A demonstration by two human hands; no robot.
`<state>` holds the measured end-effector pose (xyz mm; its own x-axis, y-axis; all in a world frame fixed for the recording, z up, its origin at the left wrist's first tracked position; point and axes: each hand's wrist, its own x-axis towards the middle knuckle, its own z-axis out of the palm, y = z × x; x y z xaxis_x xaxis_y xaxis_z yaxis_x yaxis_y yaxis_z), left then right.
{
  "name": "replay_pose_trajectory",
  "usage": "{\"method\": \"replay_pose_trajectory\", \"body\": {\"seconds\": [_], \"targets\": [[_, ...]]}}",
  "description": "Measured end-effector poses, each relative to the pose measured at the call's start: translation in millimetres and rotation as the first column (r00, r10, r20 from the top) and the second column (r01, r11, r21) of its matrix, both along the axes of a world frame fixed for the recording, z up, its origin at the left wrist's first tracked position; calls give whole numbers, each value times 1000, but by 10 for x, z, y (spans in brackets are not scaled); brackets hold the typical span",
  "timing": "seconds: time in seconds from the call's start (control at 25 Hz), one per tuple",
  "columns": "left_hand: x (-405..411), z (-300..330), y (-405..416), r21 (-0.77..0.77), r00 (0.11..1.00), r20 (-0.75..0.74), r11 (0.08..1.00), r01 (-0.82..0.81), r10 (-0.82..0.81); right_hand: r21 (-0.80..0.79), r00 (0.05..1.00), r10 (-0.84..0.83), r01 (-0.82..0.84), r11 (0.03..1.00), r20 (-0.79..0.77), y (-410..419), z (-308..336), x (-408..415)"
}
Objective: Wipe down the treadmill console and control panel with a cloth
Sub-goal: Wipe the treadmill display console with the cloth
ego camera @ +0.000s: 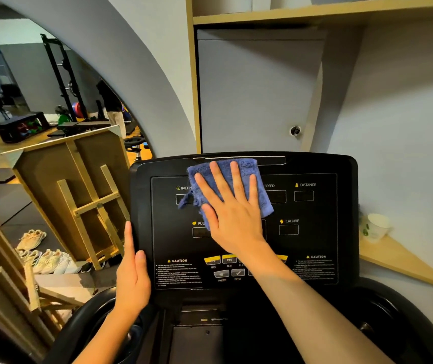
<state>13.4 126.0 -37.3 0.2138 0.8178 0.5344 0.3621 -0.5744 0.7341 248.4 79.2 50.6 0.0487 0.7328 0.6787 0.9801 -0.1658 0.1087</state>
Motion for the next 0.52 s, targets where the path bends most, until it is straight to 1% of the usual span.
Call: {"method": "replay_pose_trajectory", "body": {"seconds": [0.32,0.52], "targets": [[7,13,-20,-17,1000,-16,1000,-12,11,2,991,-133,133,991,22,-383,25,782],[12,58,-66,-8,1000,-26,1000,-16,16,17,985,-170,170,985,-22,-556,63,1085]]}}
